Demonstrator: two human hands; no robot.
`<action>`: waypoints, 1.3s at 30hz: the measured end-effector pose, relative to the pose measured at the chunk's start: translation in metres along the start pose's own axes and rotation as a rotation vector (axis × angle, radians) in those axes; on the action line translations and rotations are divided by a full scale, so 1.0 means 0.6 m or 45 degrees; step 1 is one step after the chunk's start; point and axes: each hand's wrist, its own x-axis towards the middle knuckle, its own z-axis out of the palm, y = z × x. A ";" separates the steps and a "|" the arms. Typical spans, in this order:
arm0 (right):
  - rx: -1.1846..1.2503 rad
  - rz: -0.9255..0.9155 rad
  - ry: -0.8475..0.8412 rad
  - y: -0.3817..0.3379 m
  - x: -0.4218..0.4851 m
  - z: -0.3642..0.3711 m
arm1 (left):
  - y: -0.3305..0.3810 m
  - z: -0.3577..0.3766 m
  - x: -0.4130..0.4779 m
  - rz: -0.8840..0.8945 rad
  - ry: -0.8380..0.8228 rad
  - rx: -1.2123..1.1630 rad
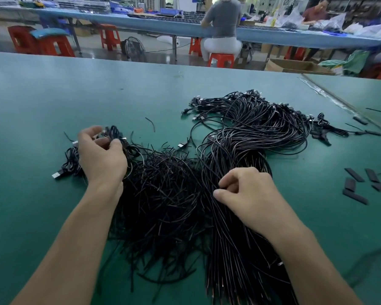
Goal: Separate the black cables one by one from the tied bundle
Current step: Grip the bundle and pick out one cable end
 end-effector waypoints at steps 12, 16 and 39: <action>-0.190 -0.052 0.233 -0.014 -0.005 0.028 | 0.037 0.014 -0.054 0.373 -0.122 0.492; -0.160 -0.005 0.206 -0.013 -0.003 0.030 | 0.052 0.032 -0.113 0.601 -0.571 0.532; -0.188 -0.230 -0.436 -0.047 -0.042 -0.058 | 0.044 0.048 -0.134 0.469 -0.530 -0.224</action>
